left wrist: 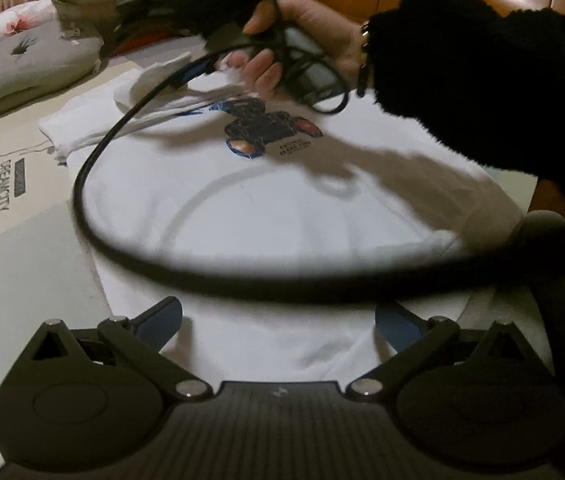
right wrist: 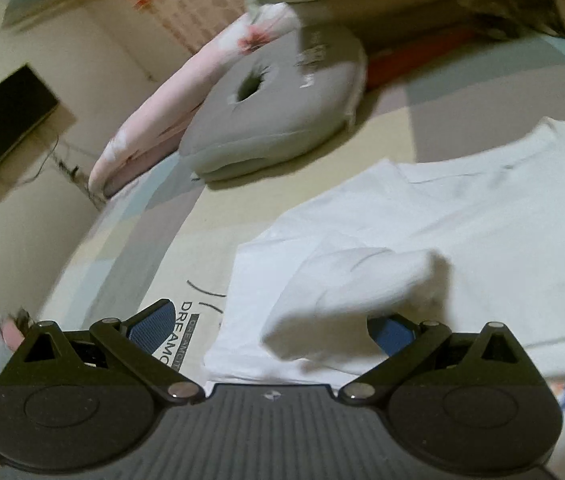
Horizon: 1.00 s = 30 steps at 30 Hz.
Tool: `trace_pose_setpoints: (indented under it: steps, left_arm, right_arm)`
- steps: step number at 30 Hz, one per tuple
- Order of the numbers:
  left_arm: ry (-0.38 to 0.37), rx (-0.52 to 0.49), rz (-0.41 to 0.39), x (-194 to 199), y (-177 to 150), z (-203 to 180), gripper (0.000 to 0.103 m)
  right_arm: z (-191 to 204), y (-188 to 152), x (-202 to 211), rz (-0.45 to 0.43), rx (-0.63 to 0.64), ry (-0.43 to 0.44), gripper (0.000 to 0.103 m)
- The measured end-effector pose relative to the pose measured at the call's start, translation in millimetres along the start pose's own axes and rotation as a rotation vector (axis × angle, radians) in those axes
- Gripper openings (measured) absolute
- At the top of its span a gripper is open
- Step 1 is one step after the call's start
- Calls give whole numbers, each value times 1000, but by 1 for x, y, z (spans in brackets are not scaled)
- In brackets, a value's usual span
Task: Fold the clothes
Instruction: 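Lower the sleeve onto the chest and open the right gripper, then withdraw the open right gripper from the folded sleeves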
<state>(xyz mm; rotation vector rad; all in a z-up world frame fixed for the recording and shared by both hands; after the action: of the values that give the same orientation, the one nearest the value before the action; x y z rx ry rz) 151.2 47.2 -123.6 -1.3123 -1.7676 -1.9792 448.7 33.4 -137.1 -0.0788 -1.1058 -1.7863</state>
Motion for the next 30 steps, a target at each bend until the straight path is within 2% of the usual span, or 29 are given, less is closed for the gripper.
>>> trace_pose_setpoints:
  steps: [5, 10, 17, 21, 24, 30]
  left_arm:
    - [-27, -15, 5, 1, -2, -5, 102]
    - [-30, -22, -1, 2, -4, -7, 102]
    - [2, -31, 11, 1, -7, -6, 102]
    - [48, -34, 1, 0, 9, 8, 102]
    - [87, -38, -6, -1, 23, 19, 102]
    - [153, -48, -25, -12, 57, 31, 102]
  right_arm:
    - [-10, 17, 31, -96, 33, -85, 103]
    - [-17, 34, 67, -211, 155, -245, 103]
    - [-61, 41, 130, -248, 224, -400, 103]
    - [-98, 30, 157, -242, 134, -400, 103]
    - [-116, 16, 162, -237, 102, -389, 103]
    - [-122, 9, 147, -249, 169, -355, 103]
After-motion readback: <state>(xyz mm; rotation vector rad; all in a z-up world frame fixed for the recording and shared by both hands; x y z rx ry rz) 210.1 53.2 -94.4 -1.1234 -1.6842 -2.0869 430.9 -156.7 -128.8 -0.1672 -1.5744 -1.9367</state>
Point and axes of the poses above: each gripper's, at about its wrist camera, not at the fingertips, and x roughly against the way its jaws point, z to its left, y to its top, the point moved 4 cm from there along -x, roughly the way its jaws point, and after that the axes turned 5 degrees about -z, right-handed, at the moved point
